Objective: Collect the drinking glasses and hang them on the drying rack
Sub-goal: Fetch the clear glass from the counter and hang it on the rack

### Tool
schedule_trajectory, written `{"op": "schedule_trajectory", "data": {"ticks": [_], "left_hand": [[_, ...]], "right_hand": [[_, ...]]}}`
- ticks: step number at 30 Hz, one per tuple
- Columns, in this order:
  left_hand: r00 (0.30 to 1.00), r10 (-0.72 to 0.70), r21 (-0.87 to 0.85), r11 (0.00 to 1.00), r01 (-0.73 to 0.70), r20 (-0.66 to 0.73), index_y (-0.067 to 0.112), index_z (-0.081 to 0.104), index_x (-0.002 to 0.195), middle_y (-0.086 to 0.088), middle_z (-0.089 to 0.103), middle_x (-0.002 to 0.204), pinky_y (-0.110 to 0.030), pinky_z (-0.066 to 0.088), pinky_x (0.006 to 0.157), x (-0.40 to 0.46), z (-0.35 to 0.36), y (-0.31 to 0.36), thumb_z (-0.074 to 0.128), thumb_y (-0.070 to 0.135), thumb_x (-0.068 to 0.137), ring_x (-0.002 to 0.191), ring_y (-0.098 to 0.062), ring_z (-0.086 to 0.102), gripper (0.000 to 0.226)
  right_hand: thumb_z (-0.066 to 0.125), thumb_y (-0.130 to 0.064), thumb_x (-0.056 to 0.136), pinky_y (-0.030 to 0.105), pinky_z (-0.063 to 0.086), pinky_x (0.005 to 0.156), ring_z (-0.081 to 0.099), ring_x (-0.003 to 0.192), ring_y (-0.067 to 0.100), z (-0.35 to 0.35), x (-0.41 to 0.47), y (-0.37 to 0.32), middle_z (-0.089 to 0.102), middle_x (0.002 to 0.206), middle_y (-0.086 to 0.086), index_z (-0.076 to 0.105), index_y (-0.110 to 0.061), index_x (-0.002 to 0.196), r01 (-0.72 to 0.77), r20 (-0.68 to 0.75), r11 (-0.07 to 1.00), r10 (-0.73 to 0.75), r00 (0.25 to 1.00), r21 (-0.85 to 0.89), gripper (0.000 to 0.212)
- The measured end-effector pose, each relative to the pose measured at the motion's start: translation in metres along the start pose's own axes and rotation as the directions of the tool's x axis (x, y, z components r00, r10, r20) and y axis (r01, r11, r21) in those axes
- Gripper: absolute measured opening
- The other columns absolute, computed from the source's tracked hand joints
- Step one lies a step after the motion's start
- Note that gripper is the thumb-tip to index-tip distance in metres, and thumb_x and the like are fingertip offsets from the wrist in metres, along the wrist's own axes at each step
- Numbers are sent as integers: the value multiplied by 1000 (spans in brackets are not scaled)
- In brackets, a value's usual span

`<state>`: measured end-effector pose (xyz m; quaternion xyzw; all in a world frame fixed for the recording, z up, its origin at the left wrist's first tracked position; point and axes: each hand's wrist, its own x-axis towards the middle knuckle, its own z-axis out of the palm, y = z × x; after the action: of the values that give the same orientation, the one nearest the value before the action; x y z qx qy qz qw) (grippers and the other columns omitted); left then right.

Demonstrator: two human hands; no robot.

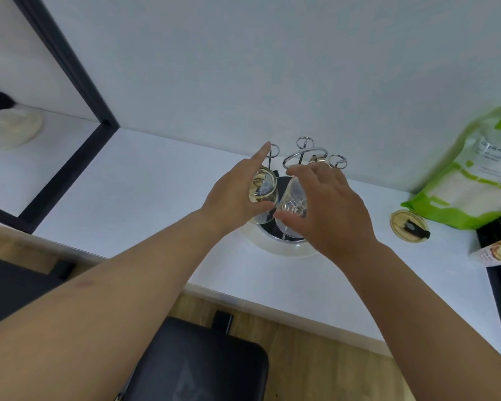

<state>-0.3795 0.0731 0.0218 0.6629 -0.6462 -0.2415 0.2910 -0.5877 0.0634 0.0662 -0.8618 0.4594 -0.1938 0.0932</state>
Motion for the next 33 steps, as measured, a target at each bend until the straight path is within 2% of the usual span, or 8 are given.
{"op": "schedule_trajectory", "data": {"ticks": [8, 13, 17, 22, 29, 33], "left_hand": [[1000, 6, 4, 1000, -6, 0, 43, 16, 164, 6, 57, 130, -40, 52, 98, 1, 0, -1, 88, 33, 79, 116, -13, 57, 111], [1000, 4, 15, 1000, -4, 0, 44, 16, 164, 5, 57, 131, -41, 52, 99, 1, 0, -1, 88, 34, 79, 117, -15, 57, 112], [1000, -9, 11, 1000, 9, -6, 45, 16, 164, 7, 57, 130, -40, 51, 99, 1, 1, -2, 89, 34, 78, 116, -14, 57, 113], [1000, -1, 20, 1000, 2, -14, 46, 16, 163, 8, 58, 129, -37, 52, 98, 0, 2, -3, 89, 36, 77, 115, -13, 57, 113], [1000, 3, 17, 1000, -2, -27, 45, 19, 162, 9, 57, 130, -32, 51, 97, -1, 3, -4, 88, 37, 78, 116, -12, 56, 109], [1000, 21, 30, 999, -21, -20, 40, 26, 162, 10, 53, 132, -27, 46, 96, -3, 5, -3, 86, 35, 81, 119, -13, 54, 101]], "right_hand": [[91, -42, 72, 36, 49, 70, 61, 109, 33, 19, 3, 0, 66, 121, 7, 57, -22, 136, 14, -27, 995, -17, 1000, -96, 74], [89, -41, 76, 43, 54, 76, 64, 103, 34, 27, 1, -3, 67, 117, 11, 58, -15, 137, 2, -53, 985, -11, 999, -170, 73], [83, -45, 81, 46, 47, 83, 65, 103, 33, 35, -4, -5, 67, 116, 9, 57, -16, 139, -32, -35, 976, 25, 999, -213, 70], [83, -49, 81, 47, 42, 83, 65, 101, 33, 42, -8, -4, 67, 115, 8, 57, -17, 138, -43, -34, 968, 36, 999, -249, 70], [83, -51, 81, 48, 40, 84, 64, 105, 33, 46, -8, -5, 67, 119, 9, 61, -16, 132, -62, -35, 966, 56, 998, -250, 66], [87, -57, 74, 50, 41, 90, 62, 117, 35, 41, -8, -7, 64, 132, 11, 56, -17, 139, -80, 23, 970, 88, 996, -229, 83]]}}
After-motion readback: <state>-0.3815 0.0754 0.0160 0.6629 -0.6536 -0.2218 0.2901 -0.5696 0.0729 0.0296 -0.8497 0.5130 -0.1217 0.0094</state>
